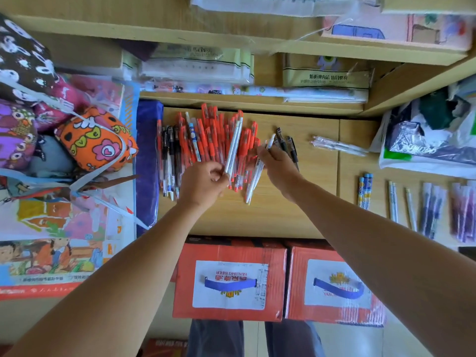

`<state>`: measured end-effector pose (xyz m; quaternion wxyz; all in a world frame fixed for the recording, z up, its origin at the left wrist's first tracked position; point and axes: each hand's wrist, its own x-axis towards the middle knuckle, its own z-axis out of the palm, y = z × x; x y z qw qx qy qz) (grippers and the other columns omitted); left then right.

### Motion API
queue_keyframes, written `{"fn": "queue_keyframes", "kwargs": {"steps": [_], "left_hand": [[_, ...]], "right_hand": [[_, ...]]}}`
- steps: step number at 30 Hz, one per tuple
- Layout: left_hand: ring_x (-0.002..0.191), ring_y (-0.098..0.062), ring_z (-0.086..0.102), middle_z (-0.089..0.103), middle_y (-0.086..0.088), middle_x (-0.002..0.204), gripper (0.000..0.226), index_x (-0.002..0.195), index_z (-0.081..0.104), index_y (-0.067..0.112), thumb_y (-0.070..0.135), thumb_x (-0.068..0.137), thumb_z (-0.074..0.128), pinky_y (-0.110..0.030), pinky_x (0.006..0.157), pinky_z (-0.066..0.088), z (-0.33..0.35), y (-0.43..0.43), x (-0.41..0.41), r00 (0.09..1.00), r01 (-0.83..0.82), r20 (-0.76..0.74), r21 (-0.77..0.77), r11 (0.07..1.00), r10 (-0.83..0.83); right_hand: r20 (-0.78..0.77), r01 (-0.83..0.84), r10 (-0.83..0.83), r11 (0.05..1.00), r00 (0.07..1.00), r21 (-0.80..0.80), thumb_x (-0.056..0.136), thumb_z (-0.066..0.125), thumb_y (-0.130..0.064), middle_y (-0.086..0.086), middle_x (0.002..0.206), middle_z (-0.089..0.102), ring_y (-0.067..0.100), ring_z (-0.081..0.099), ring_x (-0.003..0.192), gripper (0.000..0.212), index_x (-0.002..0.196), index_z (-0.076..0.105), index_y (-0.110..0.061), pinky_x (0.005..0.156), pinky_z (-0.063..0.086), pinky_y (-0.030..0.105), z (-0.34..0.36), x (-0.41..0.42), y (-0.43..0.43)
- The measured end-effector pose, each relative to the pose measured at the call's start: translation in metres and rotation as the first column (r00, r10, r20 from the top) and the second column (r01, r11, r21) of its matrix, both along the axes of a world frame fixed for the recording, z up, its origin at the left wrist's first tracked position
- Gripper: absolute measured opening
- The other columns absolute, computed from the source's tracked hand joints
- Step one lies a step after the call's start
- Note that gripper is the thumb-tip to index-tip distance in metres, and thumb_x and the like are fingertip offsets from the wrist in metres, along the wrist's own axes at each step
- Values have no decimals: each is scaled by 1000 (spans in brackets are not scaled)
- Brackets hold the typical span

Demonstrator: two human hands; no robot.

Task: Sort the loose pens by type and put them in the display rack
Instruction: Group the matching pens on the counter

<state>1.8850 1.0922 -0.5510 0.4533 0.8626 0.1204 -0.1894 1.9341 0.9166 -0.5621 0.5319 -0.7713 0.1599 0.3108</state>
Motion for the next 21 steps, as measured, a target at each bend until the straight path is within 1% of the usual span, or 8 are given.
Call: {"fn": "queue_keyframes", "kwargs": {"steps": [1, 3, 6, 9, 11, 15, 17, 21], "left_hand": [[48, -11, 64, 67, 3, 61, 15, 74, 64, 16, 12, 88, 64, -23, 51, 52, 3, -7, -1, 998, 59, 7, -18, 998, -59], [46, -2, 60, 63, 9, 57, 13, 76, 66, 17, 12, 88, 65, -10, 54, 45, 8, -22, -5, 989, 149, 1, -32, 988, -149], [44, 0, 56, 59, 16, 49, 9, 79, 68, 14, 12, 88, 65, -10, 54, 43, 9, -46, -12, 975, 210, -54, -97, 973, -216], [51, -8, 59, 63, 12, 56, 11, 78, 69, 13, 11, 87, 63, -23, 60, 48, 9, -70, -19, 960, 249, -92, -147, 957, -264], [65, -12, 64, 68, 7, 69, 8, 84, 69, 14, 19, 87, 64, -29, 68, 52, 6, -86, -24, 952, 255, -122, -182, 950, -279], [86, -11, 64, 68, 6, 90, 25, 99, 64, 23, 45, 87, 62, -27, 76, 47, 5, -124, -29, 948, 237, -160, -226, 945, -277], [76, -10, 60, 64, 7, 80, 12, 90, 63, 21, 33, 91, 61, -27, 69, 44, 8, -146, -32, 935, 306, -123, -188, 933, -332], [59, -8, 51, 53, 9, 64, 17, 80, 59, 17, 26, 94, 59, -26, 59, 38, 8, -187, -38, 908, 370, -148, -153, 916, -391]], "right_hand": [[-12, 69, -68, 996, 998, 52, 104, 35, -25, 3, 80, 65, 16, 61, 79, 31, 96, 63, -14, 86, 46, 34, 1, 0, -5], [-71, 228, -219, 954, 973, 195, 105, 35, -21, 2, 66, 52, 17, 53, 62, 26, 96, 58, -13, 73, 48, 34, 5, -2, -15], [-121, 292, -266, 899, 956, 325, 102, 44, -27, -4, 56, 34, 10, 34, 49, 24, 81, 48, -16, 55, 41, 25, 16, -10, -35], [-82, 224, -209, 925, 975, 306, 97, 54, -21, -4, 53, 33, 10, 32, 46, 22, 79, 51, -10, 50, 38, 23, 19, -22, -58], [-78, 237, -224, 925, 971, 297, 97, 56, -19, -1, 53, 35, 11, 33, 45, 24, 75, 54, -9, 49, 37, 24, 19, -29, -74], [-92, 264, -248, 924, 964, 278, 97, 54, -16, -5, 46, 42, 6, 36, 40, 24, 74, 57, -11, 48, 35, 22, 22, -44, -106], [-116, 255, -231, 931, 966, 263, 98, 53, -15, -11, 41, 45, 3, 38, 38, 22, 76, 58, -11, 49, 37, 22, 25, -51, -124], [-173, 263, -228, 940, 958, 219, 97, 54, -15, -11, 41, 40, 5, 36, 38, 16, 83, 59, -10, 49, 38, 22, 23, -61, -167]]}}
